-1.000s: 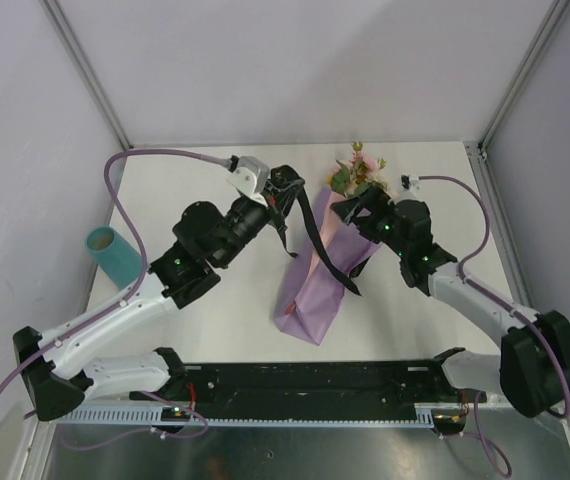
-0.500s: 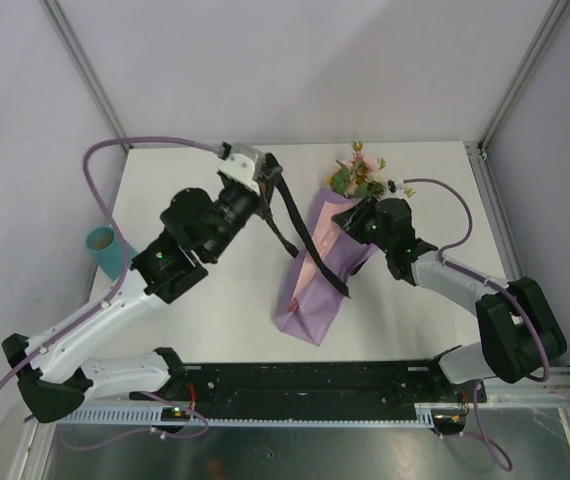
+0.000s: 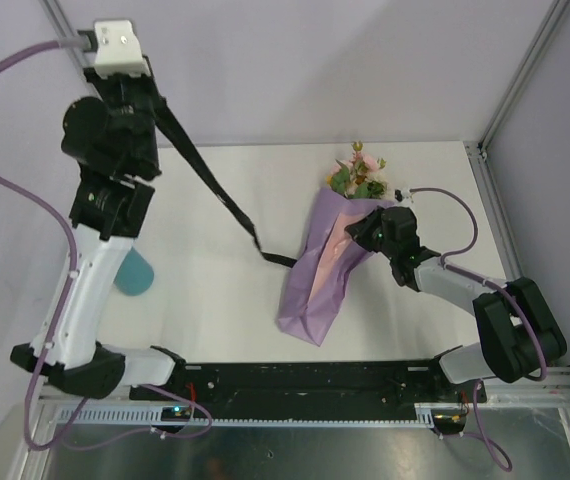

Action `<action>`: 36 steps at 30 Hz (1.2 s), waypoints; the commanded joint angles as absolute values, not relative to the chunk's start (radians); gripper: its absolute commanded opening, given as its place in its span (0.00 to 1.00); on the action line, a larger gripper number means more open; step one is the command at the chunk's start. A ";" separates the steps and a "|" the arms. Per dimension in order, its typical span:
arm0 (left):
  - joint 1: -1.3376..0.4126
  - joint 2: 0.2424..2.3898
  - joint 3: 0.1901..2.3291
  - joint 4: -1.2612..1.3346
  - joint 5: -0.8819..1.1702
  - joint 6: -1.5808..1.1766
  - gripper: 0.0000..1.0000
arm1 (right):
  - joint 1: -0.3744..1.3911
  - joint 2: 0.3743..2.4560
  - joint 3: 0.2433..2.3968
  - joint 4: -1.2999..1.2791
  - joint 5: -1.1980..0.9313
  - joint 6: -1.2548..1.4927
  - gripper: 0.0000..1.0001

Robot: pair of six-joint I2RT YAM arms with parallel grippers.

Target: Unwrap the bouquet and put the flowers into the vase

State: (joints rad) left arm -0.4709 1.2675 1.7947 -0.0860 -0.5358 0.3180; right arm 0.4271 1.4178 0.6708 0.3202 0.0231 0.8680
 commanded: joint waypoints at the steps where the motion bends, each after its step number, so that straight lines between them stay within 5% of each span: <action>1: -0.356 1.374 1.955 -0.097 -0.581 0.418 0.00 | 0.418 1.423 0.666 0.365 0.061 0.838 0.11; 9: -0.152 1.548 2.158 -0.097 -0.579 0.437 0.00 | 0.419 1.420 0.659 0.379 0.036 0.831 0.12; 16: -0.049 1.617 1.988 -0.096 -0.561 0.324 0.03 | 0.424 1.418 0.658 0.405 -0.010 0.824 0.12; 26: -0.047 1.596 1.565 -0.131 -0.425 0.058 0.53 | 0.430 1.360 0.658 0.409 -0.068 0.822 0.12; 36: -0.048 1.459 1.492 -0.315 -0.417 -0.110 0.98 | 0.466 1.325 0.668 0.419 -0.057 0.860 0.13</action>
State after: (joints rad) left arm -0.0490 1.6077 1.4860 -0.2523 -0.4431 0.0036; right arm 0.4427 1.3586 0.6666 0.3733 -0.0624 0.8394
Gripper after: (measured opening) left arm 0.943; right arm 0.122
